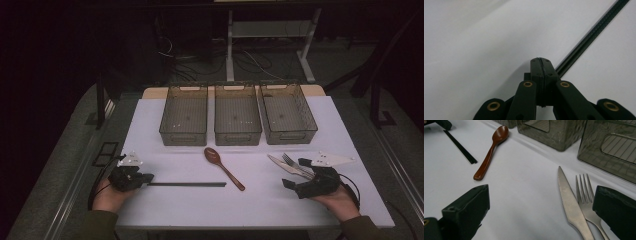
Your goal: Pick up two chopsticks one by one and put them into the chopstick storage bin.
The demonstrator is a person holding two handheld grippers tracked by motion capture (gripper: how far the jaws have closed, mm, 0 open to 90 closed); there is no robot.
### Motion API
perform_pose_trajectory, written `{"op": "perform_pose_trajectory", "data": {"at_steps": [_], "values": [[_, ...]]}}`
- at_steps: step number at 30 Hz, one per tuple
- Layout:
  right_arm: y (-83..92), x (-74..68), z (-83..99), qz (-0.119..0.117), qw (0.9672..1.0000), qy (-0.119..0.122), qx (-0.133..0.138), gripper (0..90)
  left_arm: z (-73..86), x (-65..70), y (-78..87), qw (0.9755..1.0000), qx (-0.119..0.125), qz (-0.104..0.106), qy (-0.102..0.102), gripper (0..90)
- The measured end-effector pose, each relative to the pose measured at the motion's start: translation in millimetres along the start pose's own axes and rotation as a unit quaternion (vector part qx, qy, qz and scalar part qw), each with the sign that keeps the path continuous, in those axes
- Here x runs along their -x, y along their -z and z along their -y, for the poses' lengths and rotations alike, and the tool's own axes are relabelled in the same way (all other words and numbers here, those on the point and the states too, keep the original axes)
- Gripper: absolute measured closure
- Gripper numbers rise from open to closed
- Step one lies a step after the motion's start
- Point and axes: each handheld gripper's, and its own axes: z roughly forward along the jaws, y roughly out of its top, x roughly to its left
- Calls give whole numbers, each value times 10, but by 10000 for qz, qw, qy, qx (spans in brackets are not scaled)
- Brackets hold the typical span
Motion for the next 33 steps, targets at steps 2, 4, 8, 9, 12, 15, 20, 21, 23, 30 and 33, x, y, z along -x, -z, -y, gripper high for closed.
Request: {"op": "perform_pose_trajectory", "data": {"at_steps": [2,4,8,9,12,15,20,21,23,30,33], "values": [[-2,5,-1,-5,10000,24,20,6,-33,9,16,9999,118,3,4,857],[-2,5,1,-14,10000,21,23,6,-80,27,29,9996,265,26,2,831],[-13,-2,0,-33,10000,35,7,5,-193,109,31,9983,552,165,-40,766],[-12,-5,0,-39,10000,36,7,5,-226,134,27,9979,600,222,-83,748],[-5,-4,-1,-61,10000,33,24,6,-322,237,-3,9963,754,353,-191,686],[-8,0,-1,-61,10000,22,17,6,-419,347,-43,9946,863,496,-301,638],[-7,2,0,-59,10000,19,15,5,-566,523,-129,9913,956,759,-496,573],[-5,1,0,-58,10000,19,13,6,-591,556,-147,9907,959,810,-526,564],[-1,-1,1,-63,10000,16,14,6,-643,614,-189,9893,981,908,-578,542],[-7,-4,-1,-64,10000,10,16,6,-836,807,-383,9844,976,1161,-890,525],[-7,2,-1,-64,10000,3,22,5,-915,887,-471,9808,994,1306,-1057,530]]}}
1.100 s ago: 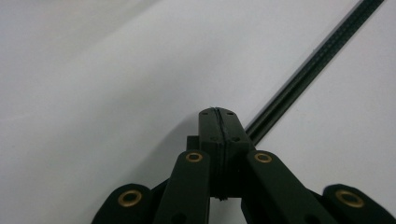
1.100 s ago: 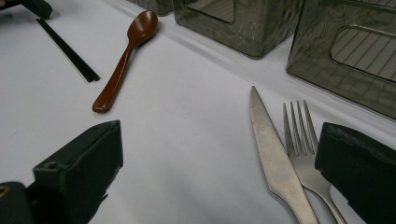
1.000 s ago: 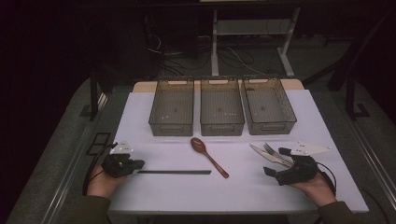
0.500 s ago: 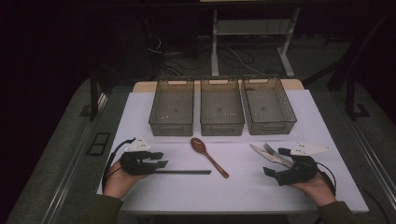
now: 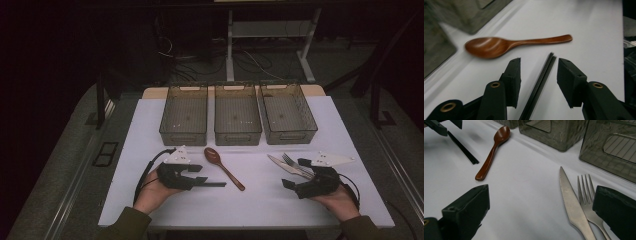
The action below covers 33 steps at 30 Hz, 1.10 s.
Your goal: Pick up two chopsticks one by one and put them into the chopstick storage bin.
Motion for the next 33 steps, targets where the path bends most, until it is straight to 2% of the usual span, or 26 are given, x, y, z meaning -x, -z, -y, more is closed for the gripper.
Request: {"op": "perform_pose_trajectory", "data": {"at_steps": [4,10,19,21,24,27,29,31,33], "values": [[-6,-2,3,2,10000,12,-30,5,-68,51,-160,9996,-84,177,-212,548],[2,0,2,5,10000,0,-11,6,-144,93,-366,9982,-190,401,-398,612],[2,3,3,-8,10000,-3,-13,5,-178,110,-572,9954,-428,575,-630,699],[0,0,2,-6,10000,2,-10,6,-169,115,-610,9955,-470,546,-610,706],[4,0,2,-3,10000,0,-11,6,-156,98,-645,9942,-588,540,-722,707],[0,1,2,-9,10000,6,-10,6,-140,94,-672,9942,-636,521,-692,707],[1,-1,2,-8,10000,9,-12,6,-133,85,-689,9933,-700,522,-756,710],[4,0,2,-6,10000,2,-9,6,-127,90,-699,9940,-650,516,-714,720],[5,1,1,-7,10000,-4,1,6,-129,74,-702,9934,-662,525,-774,735]]}}
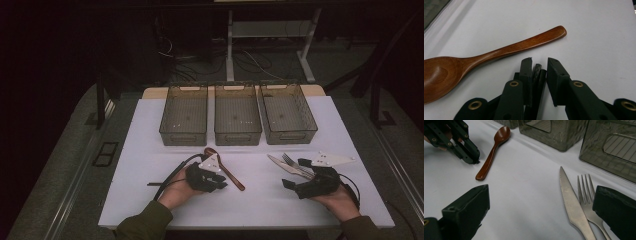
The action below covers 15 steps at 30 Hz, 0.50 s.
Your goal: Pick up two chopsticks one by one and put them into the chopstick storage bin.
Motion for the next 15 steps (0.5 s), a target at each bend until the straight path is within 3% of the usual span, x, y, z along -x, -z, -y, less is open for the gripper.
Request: {"op": "perform_pose_trajectory", "data": {"at_steps": [10,15], "values": [[-1,1,-1,-4,10000,2,1,5,9,-25,-3,9999,41,12,166,773],[-1,3,-2,-2,10000,3,3,6,17,-40,15,9997,38,-127,204,774]]}}
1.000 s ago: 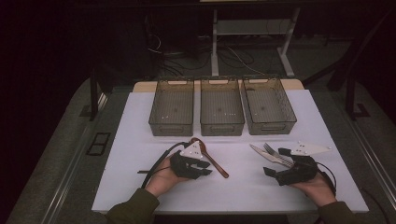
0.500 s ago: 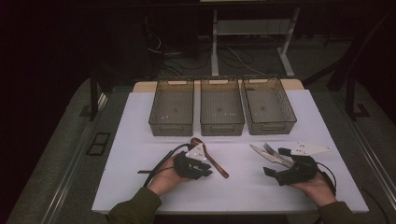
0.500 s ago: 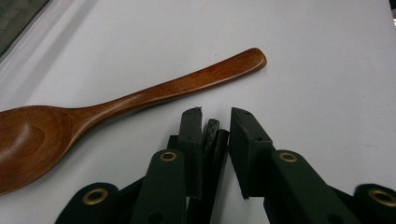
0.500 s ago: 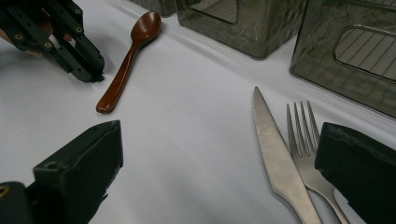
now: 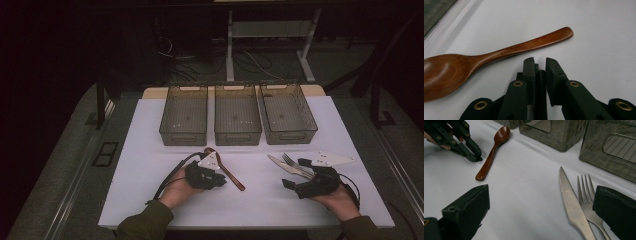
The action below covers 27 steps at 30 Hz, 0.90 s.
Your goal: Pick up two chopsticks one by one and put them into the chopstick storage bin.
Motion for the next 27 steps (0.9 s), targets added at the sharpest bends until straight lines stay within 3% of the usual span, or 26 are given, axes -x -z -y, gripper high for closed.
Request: {"op": "perform_pose_trajectory", "data": {"at_steps": [2,9,15,17,18,23,27], "values": [[0,1,0,0,10000,0,0,6,10,-38,28,9999,-91,-57,-38,774],[2,3,0,7,10000,-2,-4,6,77,-171,119,9989,-132,-371,240,775],[3,5,0,9,10000,0,-6,6,176,-332,224,9961,-80,-608,641,774],[3,4,1,9,10000,-1,-9,6,201,-385,255,9960,-111,-644,616,774],[3,4,1,6,10000,3,-7,6,212,-391,269,9948,-119,-696,739,775],[3,4,1,4,10000,1,-8,6,274,-496,336,9910,-66,-960,925,774],[3,3,1,3,10000,8,-5,6,299,-539,347,9910,-53,-967,926,772]]}}
